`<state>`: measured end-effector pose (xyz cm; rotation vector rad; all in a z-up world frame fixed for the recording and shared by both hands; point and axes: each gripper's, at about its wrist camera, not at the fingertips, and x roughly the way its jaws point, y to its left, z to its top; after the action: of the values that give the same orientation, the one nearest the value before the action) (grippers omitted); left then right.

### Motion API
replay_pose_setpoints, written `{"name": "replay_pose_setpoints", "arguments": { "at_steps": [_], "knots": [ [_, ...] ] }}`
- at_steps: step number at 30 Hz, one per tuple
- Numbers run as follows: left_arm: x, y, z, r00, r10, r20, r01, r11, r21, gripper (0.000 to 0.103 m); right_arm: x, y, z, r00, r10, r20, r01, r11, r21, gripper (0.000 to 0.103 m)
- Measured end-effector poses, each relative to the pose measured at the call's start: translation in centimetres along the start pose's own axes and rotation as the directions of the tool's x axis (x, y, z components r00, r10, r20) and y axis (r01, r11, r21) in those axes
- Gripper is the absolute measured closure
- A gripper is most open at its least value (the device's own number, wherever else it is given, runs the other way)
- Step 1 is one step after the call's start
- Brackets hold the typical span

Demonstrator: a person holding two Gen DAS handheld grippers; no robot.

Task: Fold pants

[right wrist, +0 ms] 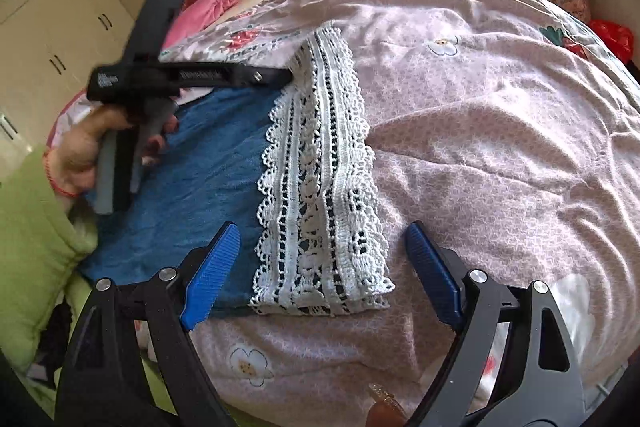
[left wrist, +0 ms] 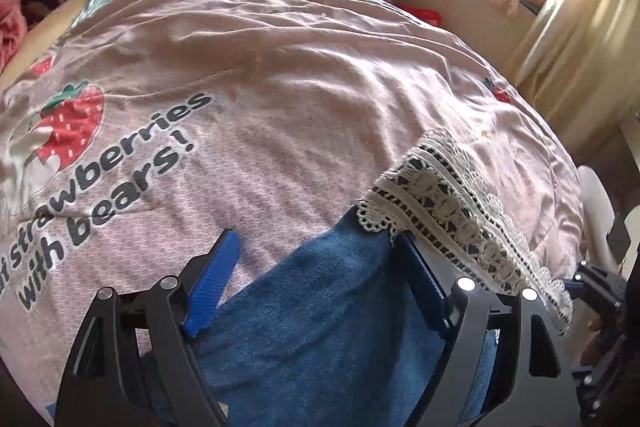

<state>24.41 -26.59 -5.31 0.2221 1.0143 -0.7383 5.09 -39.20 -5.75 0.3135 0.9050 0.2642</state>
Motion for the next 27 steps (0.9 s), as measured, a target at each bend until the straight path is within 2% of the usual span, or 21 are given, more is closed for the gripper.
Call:
{"name": "replay_pose_setpoints", "arguments": {
  "at_steps": [1, 2, 3, 4, 6, 7, 8, 10, 12, 18, 23, 27],
  "knots": [
    [0.0, -0.1, -0.1, 1.000, -0.017, 0.002, 0.017, 1.000, -0.002, 0.040, 0.0, 0.0, 0.0, 1.000, -0.001, 0.005, 0.001, 1.000, -0.006, 0.039],
    [-0.1, -0.2, -0.1, 0.999, -0.034, 0.003, 0.034, 0.999, -0.007, 0.045, 0.1, 0.0, 0.2, 1.000, 0.006, 0.006, -0.006, 1.000, -0.006, 0.042],
    [-0.2, -0.5, -0.1, 0.998, -0.055, -0.001, 0.055, 0.998, -0.011, 0.057, 0.1, -0.1, 0.3, 1.000, 0.025, 0.008, -0.025, 1.000, -0.005, 0.050],
    [-0.2, -0.7, -0.1, 0.998, -0.070, -0.005, 0.070, 0.998, -0.010, 0.069, 0.2, 0.0, 0.4, 0.999, 0.048, 0.005, -0.048, 0.999, -0.007, 0.053],
    [0.0, -1.6, -0.1, 0.997, -0.070, -0.018, 0.070, 0.997, 0.007, 0.079, 0.6, 0.2, 0.6, 0.998, 0.070, 0.007, -0.070, 0.997, -0.026, 0.054],
    [0.1, -1.9, 0.0, 0.998, -0.061, -0.026, 0.062, 0.998, 0.013, 0.083, 0.9, 0.2, 0.6, 0.997, 0.074, 0.003, -0.074, 0.997, -0.033, 0.059],
    [0.2, -2.1, 0.1, 0.998, -0.056, -0.029, 0.057, 0.998, 0.015, 0.085, 1.1, 0.2, 0.7, 0.997, 0.075, -0.001, -0.075, 0.997, -0.032, 0.063],
    [-0.1, -2.3, -0.1, 0.998, -0.055, -0.026, 0.055, 0.998, 0.008, 0.088, 1.2, 0.4, 1.0, 0.994, 0.110, -0.007, -0.110, 0.993, -0.036, 0.081],
    [-0.4, -2.0, -0.3, 0.997, -0.074, -0.007, 0.074, 0.997, -0.005, 0.090, 1.0, 0.9, 1.3, 0.991, 0.132, -0.005, -0.132, 0.990, -0.051, 0.085],
    [-3.4, -0.3, -1.0, 0.982, -0.168, 0.089, 0.174, 0.982, -0.072, 0.091, -0.8, 5.2, 2.4, 0.981, 0.189, 0.030, -0.182, 0.969, -0.165, 0.087],
    [-7.3, 1.6, -2.3, 0.969, -0.175, 0.172, 0.194, 0.975, -0.103, 0.091, -1.4, 10.0, 3.2, 0.970, 0.244, 0.026, -0.228, 0.937, -0.264, 0.087],
    [-10.5, 4.6, -4.8, 0.957, -0.172, 0.235, 0.212, 0.964, -0.161, 0.091, -1.0, 14.3, 3.4, 0.959, 0.282, -0.004, -0.266, 0.899, -0.348, 0.087]
  ]
}}
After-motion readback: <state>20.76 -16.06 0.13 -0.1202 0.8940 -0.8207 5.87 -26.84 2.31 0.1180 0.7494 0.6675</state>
